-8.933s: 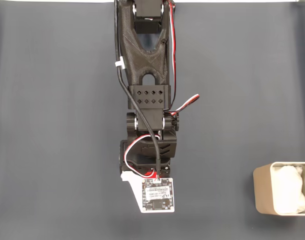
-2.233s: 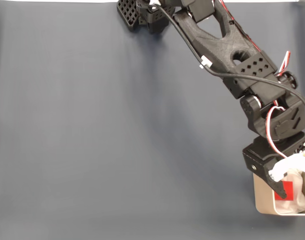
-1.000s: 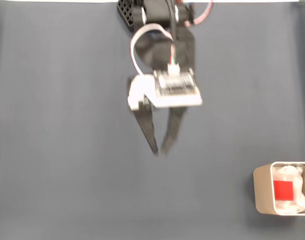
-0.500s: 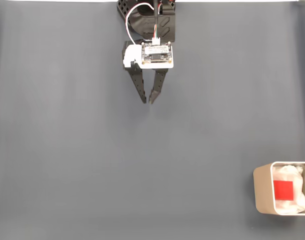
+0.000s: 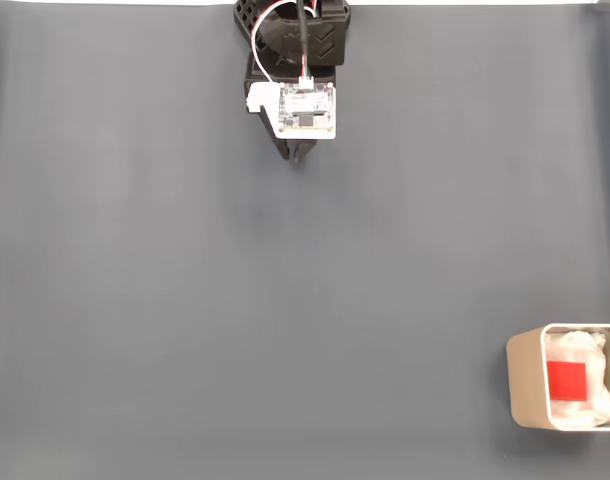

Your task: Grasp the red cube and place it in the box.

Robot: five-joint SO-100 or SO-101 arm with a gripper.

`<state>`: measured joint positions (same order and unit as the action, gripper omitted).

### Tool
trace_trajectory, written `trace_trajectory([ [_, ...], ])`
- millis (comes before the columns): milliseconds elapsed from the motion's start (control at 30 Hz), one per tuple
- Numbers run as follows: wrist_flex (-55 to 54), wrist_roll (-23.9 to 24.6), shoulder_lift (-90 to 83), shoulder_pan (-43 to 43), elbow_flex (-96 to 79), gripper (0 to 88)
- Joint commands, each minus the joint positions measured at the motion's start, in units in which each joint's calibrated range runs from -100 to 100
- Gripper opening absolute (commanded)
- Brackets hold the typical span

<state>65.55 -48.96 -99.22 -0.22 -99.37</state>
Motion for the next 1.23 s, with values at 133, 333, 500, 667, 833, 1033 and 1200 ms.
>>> trace_trajectory([
  [133,8.38,-1.37,-0.69,-0.35,-0.45,0.0],
  [333,10.10,-0.54,-0.69,-0.42,-0.45,0.0],
  [500,10.35,0.00,-0.69,-0.42,-0.45,0.0],
  [667,10.35,-0.34,-0.69,-0.49,-0.45,0.0],
  [833,10.35,-0.34,-0.69,-0.49,-0.45,0.0],
  [1033,10.35,-0.34,-0.69,-0.49,-0.45,0.0],
  [1200,10.35,-0.34,-0.69,-0.49,-0.45,0.0],
])
